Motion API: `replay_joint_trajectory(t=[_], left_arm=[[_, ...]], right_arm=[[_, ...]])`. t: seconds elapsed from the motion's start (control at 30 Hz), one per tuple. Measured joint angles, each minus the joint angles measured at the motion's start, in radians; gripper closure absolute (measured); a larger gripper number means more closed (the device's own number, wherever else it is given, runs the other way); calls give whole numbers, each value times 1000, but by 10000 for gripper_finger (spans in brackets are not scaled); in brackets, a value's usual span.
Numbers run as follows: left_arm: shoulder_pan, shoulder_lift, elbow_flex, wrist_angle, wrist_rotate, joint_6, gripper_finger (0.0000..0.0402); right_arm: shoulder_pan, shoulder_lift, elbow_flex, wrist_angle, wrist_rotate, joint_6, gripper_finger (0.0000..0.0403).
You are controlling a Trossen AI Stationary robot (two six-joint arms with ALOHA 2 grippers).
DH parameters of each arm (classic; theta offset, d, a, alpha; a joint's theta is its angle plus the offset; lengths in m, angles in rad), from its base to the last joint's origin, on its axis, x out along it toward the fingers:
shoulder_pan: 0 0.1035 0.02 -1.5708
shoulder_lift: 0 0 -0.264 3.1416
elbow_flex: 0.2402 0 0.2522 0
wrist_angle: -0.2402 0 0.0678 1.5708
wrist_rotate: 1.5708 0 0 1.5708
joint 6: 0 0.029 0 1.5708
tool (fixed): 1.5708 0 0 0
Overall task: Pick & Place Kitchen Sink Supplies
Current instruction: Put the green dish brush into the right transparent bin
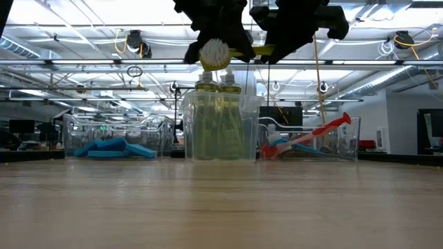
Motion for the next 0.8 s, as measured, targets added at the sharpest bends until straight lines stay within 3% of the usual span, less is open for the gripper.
replay_joint_trajectory(t=[0.57, 0.8], left_arm=[[0, 4, -1, 1, -20, 31, 383], [1, 4, -2, 20, -19, 40, 351]], right_arm=[[-2, 17, 1, -6, -1, 4, 372], [-3, 17, 2, -10, 5, 16, 393]])
